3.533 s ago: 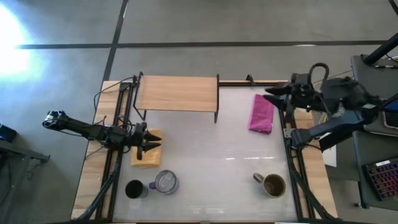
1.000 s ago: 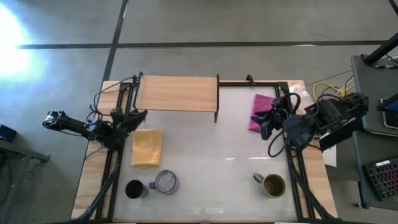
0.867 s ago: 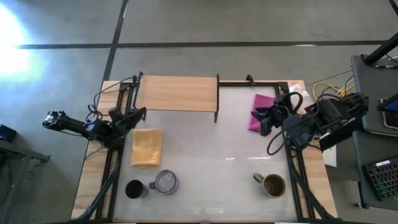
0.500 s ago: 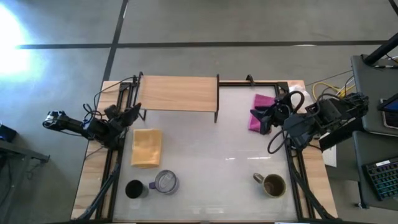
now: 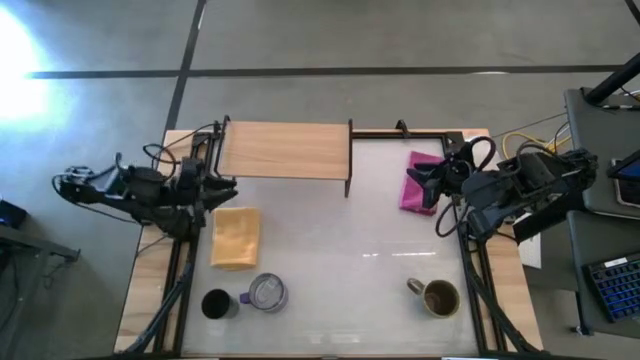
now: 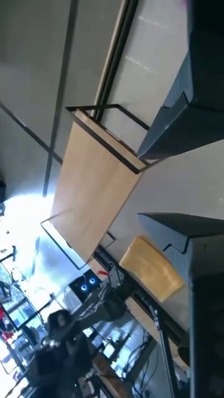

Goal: Stack small to large cups/mugs on shelf
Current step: Put the black cup on the shelf

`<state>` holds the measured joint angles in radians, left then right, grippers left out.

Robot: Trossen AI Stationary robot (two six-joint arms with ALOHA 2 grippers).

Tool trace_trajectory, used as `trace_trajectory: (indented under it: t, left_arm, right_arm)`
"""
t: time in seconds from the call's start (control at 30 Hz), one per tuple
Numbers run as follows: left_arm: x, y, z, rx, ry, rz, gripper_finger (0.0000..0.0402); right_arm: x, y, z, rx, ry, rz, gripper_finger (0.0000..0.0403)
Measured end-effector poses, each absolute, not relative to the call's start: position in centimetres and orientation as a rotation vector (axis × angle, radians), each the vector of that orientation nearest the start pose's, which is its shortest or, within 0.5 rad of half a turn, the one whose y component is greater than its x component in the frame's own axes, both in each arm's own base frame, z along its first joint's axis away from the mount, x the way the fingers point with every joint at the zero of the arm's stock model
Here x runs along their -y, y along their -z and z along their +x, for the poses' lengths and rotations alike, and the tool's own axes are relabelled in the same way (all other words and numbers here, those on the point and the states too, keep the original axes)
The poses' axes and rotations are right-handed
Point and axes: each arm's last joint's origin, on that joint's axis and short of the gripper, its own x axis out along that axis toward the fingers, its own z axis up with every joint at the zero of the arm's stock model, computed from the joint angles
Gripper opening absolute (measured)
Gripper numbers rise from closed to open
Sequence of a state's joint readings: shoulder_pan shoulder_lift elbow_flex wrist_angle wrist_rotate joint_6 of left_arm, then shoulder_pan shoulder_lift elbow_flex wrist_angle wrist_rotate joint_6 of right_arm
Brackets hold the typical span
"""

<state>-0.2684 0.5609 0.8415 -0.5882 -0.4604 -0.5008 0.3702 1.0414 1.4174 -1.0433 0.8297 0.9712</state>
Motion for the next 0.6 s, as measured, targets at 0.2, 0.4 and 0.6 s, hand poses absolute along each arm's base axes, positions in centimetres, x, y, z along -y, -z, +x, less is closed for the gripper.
trace_trajectory:
  t: [0.2, 0.4, 0.6]
  left_arm:
    - [2.4, -37.7, 11.8, -0.586, -0.181, -0.263, 0.0130]
    - [4.5, -36.4, 13.1, -1.072, -0.065, -0.293, 0.0130]
    - [8.5, -35.4, 13.0, -1.249, 0.040, -0.336, 0.0130]
  right_arm:
    - [-3.6, -42.2, 15.7, -0.302, 0.659, 0.537, 0.0144]
    - [-3.5, -41.9, 15.4, -0.346, 0.677, 0.510, 0.0144]
    - [-3.4, -41.8, 15.3, -0.355, 0.681, 0.503, 0.0144]
